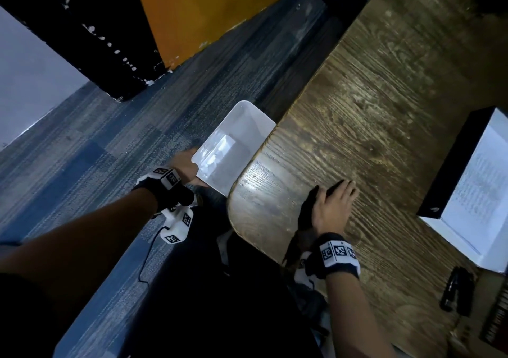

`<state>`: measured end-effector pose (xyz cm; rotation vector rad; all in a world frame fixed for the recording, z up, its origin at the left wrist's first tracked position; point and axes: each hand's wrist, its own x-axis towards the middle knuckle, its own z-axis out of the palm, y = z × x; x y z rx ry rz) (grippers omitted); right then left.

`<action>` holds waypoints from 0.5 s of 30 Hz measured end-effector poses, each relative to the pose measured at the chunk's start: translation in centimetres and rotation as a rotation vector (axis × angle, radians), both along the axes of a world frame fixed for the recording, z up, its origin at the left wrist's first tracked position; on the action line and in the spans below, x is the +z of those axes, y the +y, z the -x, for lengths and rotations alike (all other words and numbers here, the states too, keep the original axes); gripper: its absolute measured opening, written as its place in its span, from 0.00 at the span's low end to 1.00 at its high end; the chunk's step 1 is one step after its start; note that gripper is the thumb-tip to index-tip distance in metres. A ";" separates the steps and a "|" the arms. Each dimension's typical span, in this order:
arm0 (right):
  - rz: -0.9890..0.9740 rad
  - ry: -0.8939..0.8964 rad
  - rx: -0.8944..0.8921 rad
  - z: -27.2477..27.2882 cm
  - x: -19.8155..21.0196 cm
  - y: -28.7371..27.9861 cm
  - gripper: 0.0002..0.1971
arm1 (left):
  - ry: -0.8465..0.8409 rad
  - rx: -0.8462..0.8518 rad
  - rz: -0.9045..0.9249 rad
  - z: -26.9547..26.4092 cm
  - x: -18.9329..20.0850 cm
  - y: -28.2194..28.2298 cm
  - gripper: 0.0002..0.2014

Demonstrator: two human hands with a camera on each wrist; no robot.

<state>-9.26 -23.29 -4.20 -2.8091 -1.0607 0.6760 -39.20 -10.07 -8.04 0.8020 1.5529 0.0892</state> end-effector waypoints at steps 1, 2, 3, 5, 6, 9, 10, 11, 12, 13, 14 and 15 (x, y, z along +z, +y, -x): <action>0.010 0.007 -0.017 0.8 -0.4 0.4 0.35 | -0.007 -0.002 -0.005 0.0 0.0 0.1 0.24; 0.009 0.015 -0.030 1.9 -0.8 1.2 0.35 | -0.012 -0.011 -0.009 0.1 -0.3 0.1 0.25; 0.007 0.026 -0.038 3.2 -0.8 2.1 0.35 | -0.016 -0.025 -0.017 0.1 -0.3 0.1 0.26; -0.014 0.056 -0.020 5.9 -0.9 3.9 0.34 | -0.037 -0.034 -0.010 0.2 -0.9 0.2 0.25; -0.036 0.078 0.010 7.3 -0.9 4.7 0.34 | -0.056 -0.026 -0.005 0.2 -0.8 0.3 0.24; -0.117 0.189 0.141 11.6 -0.7 6.1 0.33 | -0.075 -0.029 0.008 -0.2 0.3 0.4 0.25; -0.130 0.212 0.192 12.8 -0.7 6.3 0.33 | -0.086 -0.030 0.013 -0.4 0.9 0.4 0.23; -0.136 0.229 0.242 13.9 -0.7 6.5 0.33 | -0.096 -0.026 0.015 -0.4 0.9 0.5 0.22; -0.142 0.252 0.279 14.8 -0.7 6.6 0.33 | -0.096 -0.014 0.013 -0.4 1.0 0.6 0.22; -0.154 0.286 0.304 15.5 -0.7 6.7 0.33 | -0.096 -0.008 0.003 -0.6 1.1 0.6 0.22; -0.169 0.316 0.329 16.0 -0.9 6.7 0.32 | -0.092 -0.006 0.001 -0.6 1.0 0.7 0.22; -0.185 0.342 0.357 16.4 -1.0 6.7 0.32 | -0.094 0.008 -0.001 -0.5 0.8 0.7 0.21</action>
